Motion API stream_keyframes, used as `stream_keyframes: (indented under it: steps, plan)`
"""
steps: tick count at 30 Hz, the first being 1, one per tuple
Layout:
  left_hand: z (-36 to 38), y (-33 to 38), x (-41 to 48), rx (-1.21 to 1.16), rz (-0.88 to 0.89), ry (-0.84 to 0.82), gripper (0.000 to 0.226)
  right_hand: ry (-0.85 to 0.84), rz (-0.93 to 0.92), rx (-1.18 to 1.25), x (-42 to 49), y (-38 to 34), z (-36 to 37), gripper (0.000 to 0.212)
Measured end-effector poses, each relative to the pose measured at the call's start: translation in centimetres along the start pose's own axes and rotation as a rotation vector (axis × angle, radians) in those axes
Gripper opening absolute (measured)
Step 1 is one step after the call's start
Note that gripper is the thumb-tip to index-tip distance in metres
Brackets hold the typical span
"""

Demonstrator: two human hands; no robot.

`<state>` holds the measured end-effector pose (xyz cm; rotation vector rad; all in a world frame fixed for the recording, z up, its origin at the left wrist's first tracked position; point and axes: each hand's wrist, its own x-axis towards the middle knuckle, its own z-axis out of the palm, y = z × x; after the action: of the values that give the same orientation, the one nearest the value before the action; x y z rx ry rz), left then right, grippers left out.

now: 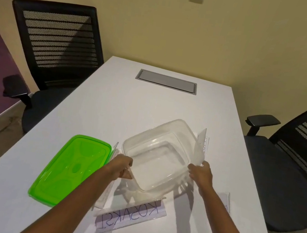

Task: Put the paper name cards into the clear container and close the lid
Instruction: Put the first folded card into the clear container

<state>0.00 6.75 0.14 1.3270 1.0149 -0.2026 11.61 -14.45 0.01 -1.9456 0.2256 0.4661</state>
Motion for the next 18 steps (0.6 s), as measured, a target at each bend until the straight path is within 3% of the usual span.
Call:
stream_keyframes:
  steps: [4,7,10,13,18]
  plan:
    - [-2.5,1.1,-0.7,0.119,0.067,-0.023,0.025,0.024,-0.016,-0.019,0.4,-0.7,-2.5,0.063]
    - [-3.2,1.8,-1.2,0.212,0.107,-0.054,0.027,-0.120,-0.036,-0.074,-0.3,-0.9,-3.2,0.050]
    - [-3.0,2.1,-1.3,0.255,0.164,-0.019,0.021,-0.108,-0.064,-0.094,-1.1,-0.7,-3.1,0.042]
    - [-2.6,2.0,-1.2,0.155,0.202,0.022,0.017,-0.057,-0.032,0.002,-1.5,-0.2,-3.2,0.042]
    - [-1.6,1.0,-0.6,-0.041,0.265,0.062,0.030,-0.008,0.071,0.145,-2.0,1.5,-3.0,0.043]
